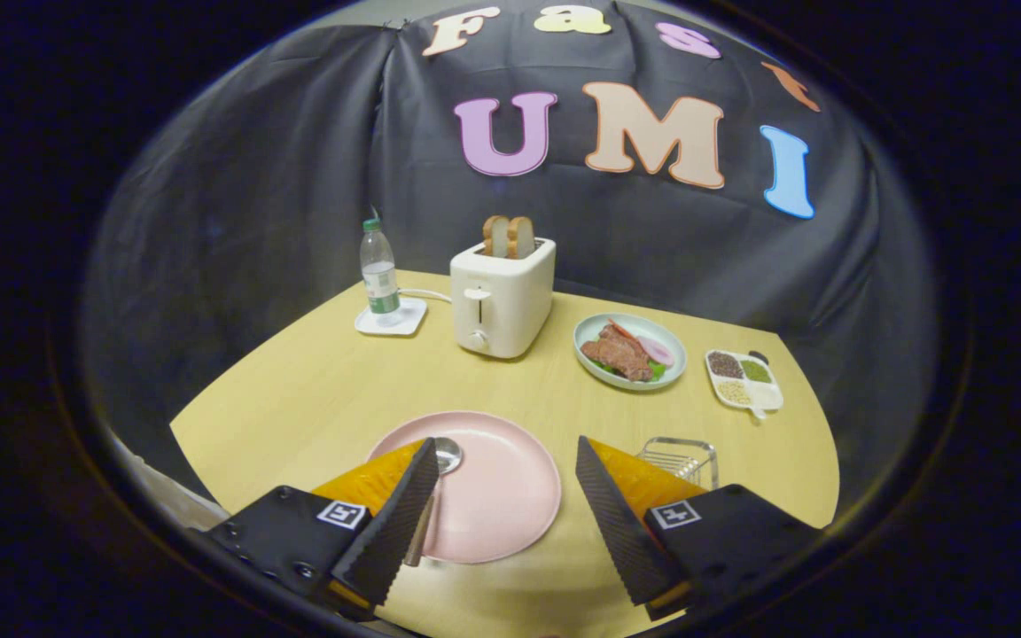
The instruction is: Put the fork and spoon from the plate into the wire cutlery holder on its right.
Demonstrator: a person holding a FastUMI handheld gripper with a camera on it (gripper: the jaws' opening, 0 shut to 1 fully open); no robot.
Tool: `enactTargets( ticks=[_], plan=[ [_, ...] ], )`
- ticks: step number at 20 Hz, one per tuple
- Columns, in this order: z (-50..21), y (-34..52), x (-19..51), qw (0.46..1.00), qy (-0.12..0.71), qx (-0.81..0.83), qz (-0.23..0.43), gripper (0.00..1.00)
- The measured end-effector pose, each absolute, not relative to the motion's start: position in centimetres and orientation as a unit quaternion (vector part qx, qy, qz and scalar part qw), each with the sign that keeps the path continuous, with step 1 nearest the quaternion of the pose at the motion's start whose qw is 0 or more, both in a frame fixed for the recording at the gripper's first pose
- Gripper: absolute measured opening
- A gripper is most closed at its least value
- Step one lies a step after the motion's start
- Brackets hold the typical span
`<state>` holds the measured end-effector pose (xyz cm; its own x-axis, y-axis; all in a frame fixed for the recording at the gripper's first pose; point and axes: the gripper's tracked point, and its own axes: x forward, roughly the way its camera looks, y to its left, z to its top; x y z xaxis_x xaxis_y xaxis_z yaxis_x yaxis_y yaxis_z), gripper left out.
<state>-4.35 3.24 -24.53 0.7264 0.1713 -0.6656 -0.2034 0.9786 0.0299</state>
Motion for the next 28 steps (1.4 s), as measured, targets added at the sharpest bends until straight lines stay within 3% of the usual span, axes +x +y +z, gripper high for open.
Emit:
enactTargets(
  ticks=[7,14,27,28],
  plan=[
    [-28.4,5.6,-5.3,0.933,0.347,-0.022,0.09,0.99],
    [-34.0,7.0,-6.8,0.91,0.403,-0.042,0.087,1.0],
    [-37.8,7.6,-9.0,0.882,0.456,-0.075,0.093,0.88],
    [-38.0,7.5,-9.2,0.88,0.459,-0.077,0.093,0.81]
  ],
)
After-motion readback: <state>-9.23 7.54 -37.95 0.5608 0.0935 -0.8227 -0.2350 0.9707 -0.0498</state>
